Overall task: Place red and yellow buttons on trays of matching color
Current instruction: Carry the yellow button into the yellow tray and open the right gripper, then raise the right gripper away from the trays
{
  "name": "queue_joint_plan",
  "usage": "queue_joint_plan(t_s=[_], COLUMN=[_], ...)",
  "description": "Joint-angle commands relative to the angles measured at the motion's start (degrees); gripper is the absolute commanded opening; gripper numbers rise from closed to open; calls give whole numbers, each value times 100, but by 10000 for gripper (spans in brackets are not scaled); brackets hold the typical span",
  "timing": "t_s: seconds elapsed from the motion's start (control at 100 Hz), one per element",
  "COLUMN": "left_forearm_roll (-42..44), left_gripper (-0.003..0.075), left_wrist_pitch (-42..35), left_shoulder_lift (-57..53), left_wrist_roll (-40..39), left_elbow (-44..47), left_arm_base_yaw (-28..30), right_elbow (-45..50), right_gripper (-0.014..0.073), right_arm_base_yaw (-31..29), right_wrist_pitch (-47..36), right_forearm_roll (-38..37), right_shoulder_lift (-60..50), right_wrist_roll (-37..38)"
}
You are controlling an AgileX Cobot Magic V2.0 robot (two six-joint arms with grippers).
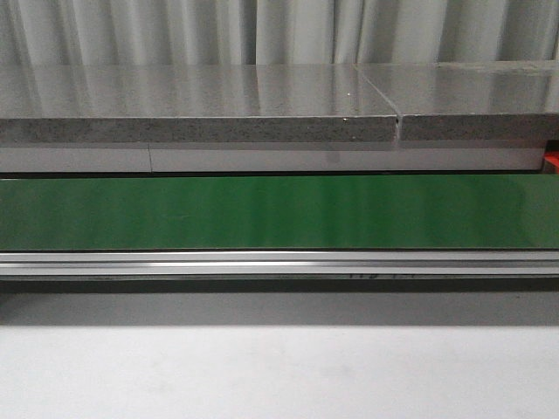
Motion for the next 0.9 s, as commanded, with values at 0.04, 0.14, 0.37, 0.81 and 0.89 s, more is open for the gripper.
queue_joint_plan(t_s=[0.04,0.14,0.37,0.81,0.89], left_forearm_roll=[-103,-103,-103,-103,-103], left_gripper=[-19,-19,-19,-19,-19], left_wrist_pitch=[-392,-392,-392,-392,-392], left_shoulder_lift=[55,55,55,55,55], left_wrist_roll=[-13,-13,-13,-13,-13], left_elbow=[-140,-140,-140,-140,-140], left_arm_base_yaw=[-29,-29,-29,-29,-29], right_elbow=[-155,-155,-155,-155,-155], right_gripper=[300,485,578,578,578], right_arm_base_yaw=[-24,-24,-24,608,853], right_wrist_pitch=[-134,-134,-348,-1045,-1045], right_forearm_roll=[60,60,335,353,348], right_shoulder_lift=[-258,-258,-318,-1712,-2065], right_wrist_roll=[-81,-81,-81,-349,-449])
